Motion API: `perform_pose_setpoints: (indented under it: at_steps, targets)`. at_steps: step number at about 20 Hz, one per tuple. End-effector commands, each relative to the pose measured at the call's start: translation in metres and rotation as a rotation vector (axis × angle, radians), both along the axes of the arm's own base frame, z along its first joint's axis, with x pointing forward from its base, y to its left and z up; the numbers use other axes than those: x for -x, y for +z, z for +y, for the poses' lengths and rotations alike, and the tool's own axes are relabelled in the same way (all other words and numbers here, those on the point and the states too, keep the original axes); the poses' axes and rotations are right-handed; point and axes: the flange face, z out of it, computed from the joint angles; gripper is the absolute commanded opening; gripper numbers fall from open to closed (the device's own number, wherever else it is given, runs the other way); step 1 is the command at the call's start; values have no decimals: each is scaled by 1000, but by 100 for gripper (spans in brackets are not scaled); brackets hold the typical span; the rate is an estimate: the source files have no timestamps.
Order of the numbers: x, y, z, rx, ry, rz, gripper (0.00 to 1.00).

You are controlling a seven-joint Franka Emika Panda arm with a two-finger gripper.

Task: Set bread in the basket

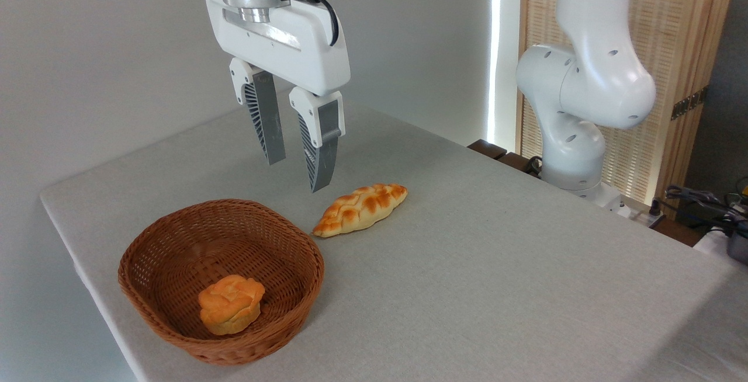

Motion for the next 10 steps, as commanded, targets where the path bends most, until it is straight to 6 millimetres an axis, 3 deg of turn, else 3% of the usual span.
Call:
perform_pose_setpoints:
  at_steps: [1, 10]
  targets:
    - [-1, 4, 0, -10, -24, 16, 100]
    - [-3, 1, 7, -8, -11, 22, 100]
